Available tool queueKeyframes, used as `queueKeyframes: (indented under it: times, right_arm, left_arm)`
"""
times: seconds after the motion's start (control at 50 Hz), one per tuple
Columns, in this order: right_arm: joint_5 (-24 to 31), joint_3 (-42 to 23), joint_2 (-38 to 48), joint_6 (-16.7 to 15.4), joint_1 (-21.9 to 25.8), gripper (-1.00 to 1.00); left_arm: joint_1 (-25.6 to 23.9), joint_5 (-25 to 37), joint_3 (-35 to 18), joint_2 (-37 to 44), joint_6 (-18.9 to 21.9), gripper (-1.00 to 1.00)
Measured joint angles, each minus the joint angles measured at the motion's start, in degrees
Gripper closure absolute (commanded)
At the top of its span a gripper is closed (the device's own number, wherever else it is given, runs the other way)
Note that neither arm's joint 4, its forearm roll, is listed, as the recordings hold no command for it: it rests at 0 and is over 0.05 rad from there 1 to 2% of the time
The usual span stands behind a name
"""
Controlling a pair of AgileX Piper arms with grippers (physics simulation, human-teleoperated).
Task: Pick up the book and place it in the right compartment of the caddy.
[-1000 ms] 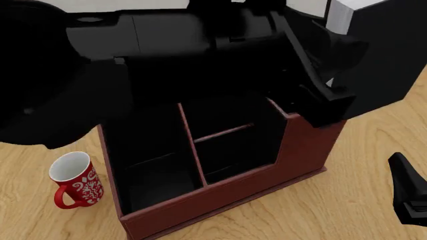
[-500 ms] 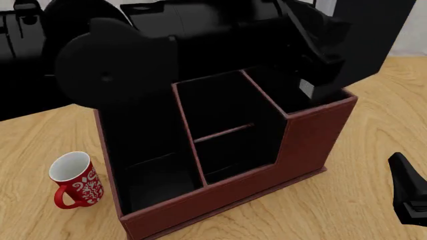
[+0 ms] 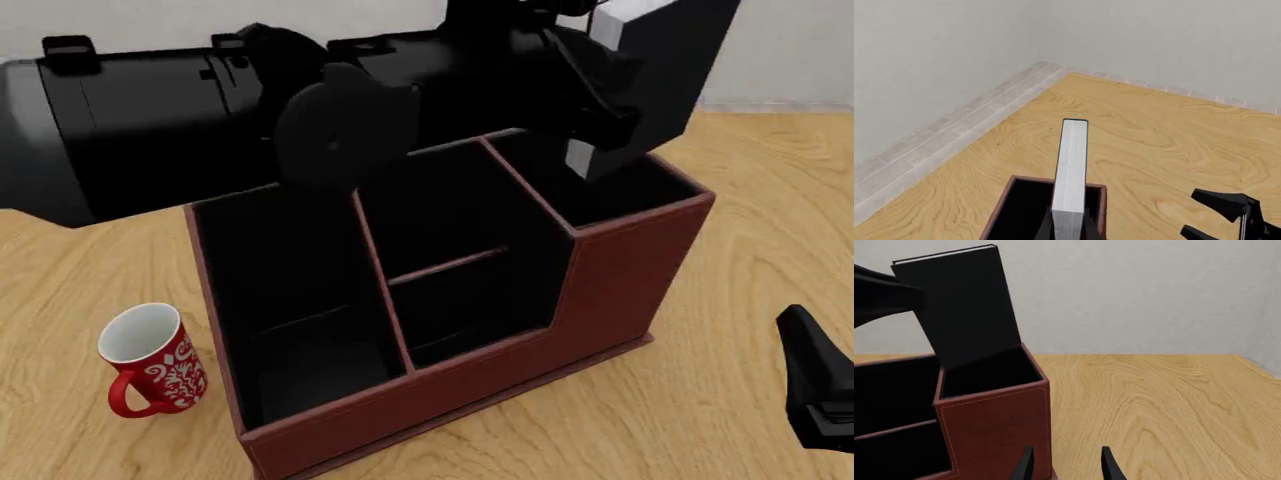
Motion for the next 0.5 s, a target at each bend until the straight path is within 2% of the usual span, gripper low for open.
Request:
queueKeyframes:
  times: [0.5]
  right_arm:
    - [0.00,0.00,0.00,-0.01,0.00,-1.00]
  left_arm:
    - [4.86,-2.33,-1.10,6.16,-0.81,1.00]
